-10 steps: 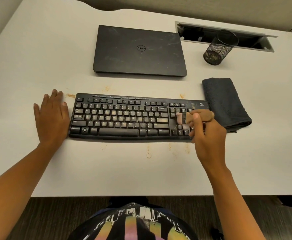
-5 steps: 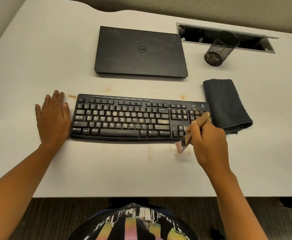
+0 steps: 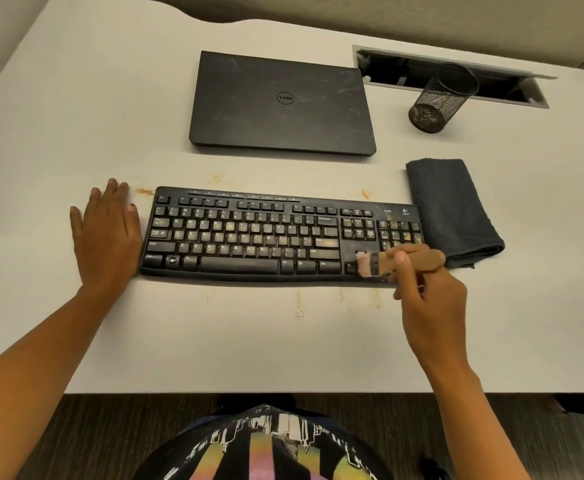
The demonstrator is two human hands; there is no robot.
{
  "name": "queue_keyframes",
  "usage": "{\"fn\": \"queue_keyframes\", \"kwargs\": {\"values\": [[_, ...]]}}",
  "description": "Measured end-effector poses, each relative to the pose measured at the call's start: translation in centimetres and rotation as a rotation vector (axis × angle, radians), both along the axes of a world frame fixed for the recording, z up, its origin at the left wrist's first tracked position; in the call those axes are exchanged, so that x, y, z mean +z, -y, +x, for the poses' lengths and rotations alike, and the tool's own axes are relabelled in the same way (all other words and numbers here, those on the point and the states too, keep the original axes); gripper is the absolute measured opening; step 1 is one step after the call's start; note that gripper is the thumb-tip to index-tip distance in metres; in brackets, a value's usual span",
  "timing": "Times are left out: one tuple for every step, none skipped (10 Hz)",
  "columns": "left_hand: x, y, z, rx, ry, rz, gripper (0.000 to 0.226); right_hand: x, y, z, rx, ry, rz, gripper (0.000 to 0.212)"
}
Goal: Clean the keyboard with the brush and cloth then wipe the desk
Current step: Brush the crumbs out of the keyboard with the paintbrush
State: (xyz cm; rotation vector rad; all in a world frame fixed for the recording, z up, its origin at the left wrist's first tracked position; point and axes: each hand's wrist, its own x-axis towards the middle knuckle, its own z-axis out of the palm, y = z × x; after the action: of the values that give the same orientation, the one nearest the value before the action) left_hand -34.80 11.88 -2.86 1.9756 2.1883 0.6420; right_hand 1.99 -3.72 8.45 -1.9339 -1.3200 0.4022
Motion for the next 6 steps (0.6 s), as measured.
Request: {"fn": "queue_keyframes", "kwargs": {"values": [[0.0,0.0,0.0,0.000,0.001,0.000,0.045,-0.6,0.0,0.1,-0.104,0.033,-0.036,0.026],[0.0,0.0,0.0,-0.001,-0.002,0.004,0.045,-0.4,-0.3,0.5,-0.199,0.109,-0.006,0.029],[0.0,0.0,0.0,-0.001,0.007,0.003,0.045,0.2,-1.5,0.1,-0.019,-0.009,0.057,0.019],[0.1,0.0,0.0,-0.004,0.005,0.008,0.045,0.4,-2.5,-0.3,0.166,-0.028,-0.001,0.020],[0.0,0.1,0.0,-0.009,-0.004,0.005,0.045,0.7,-3.0,0.4,0.190,0.196,-0.149,0.034],[-0.1,0.0,-0.1,-0.008,-0.020,0.009,0.044,1.6,-2.9,1.7,0.071,0.352,-0.205,0.041]]}}
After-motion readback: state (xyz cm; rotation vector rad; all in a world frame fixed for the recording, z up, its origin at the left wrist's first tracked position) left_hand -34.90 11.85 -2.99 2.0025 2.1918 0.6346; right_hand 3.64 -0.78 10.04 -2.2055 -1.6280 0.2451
